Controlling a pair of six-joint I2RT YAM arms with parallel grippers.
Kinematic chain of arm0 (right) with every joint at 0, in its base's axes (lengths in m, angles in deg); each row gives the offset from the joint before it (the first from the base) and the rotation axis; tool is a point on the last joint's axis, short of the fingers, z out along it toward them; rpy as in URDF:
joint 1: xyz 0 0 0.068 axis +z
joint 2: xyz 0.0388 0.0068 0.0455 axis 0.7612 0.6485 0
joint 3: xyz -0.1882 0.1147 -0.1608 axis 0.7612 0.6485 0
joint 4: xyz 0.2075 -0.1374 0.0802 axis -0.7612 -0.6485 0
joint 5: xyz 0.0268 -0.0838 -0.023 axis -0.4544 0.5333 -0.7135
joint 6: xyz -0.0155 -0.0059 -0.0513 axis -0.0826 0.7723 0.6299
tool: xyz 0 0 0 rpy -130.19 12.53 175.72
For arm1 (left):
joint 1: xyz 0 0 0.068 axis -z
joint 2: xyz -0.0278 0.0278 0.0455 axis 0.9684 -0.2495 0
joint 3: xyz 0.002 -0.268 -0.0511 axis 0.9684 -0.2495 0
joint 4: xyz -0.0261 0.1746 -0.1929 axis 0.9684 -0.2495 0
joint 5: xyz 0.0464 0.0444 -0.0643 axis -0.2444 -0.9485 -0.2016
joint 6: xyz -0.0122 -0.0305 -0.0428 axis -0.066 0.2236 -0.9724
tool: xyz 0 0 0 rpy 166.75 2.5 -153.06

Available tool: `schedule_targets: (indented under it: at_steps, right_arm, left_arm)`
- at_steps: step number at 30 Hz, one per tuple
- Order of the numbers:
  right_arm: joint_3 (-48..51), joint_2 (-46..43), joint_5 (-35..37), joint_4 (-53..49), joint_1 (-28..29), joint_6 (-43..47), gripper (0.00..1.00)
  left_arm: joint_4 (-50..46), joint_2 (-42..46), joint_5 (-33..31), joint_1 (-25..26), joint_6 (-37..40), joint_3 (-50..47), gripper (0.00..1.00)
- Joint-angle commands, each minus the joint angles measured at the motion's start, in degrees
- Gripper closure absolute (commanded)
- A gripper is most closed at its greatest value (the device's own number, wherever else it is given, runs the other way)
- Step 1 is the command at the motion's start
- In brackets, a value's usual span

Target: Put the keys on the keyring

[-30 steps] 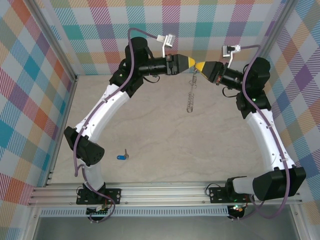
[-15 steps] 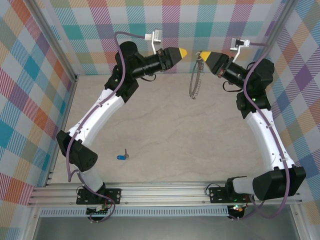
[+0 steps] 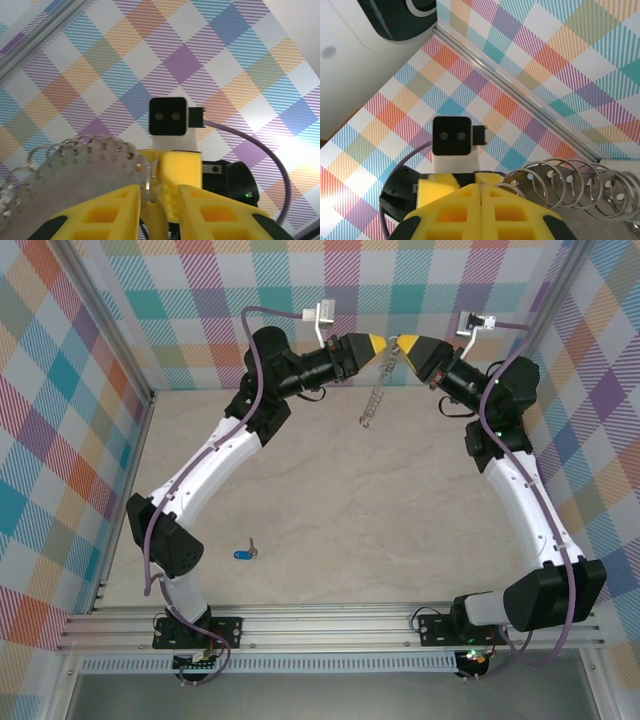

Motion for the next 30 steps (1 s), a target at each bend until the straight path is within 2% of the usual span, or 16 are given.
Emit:
schedule_targets:
  at_steps: [1,17,22,30]
  right_arm:
    - [-2.0,-0.7,1.2,4.0,0.3,-0.8,1.00]
    - [-0.5,-1.3,1.3,3.5,0.3,-0.5,1.00]
    - [-0.5,-1.1,1.2,3.4,0.3,-0.5,1.00]
    - [-0.6,-0.8,1.5,2.6,0.3,0.1,1.00]
  left_arm:
    - [2.7,-0.6,-0.9,0.8,-1.0,1.8,0.74]
    - [4.3,-3.1,-1.6,2.4,-2.2,5.2,0.73]
    - [4.8,-3.2,-1.6,2.6,-2.4,5.3,0.82]
    - [4.6,-2.3,-2.3,2.7,-2.5,3.5,0.83]
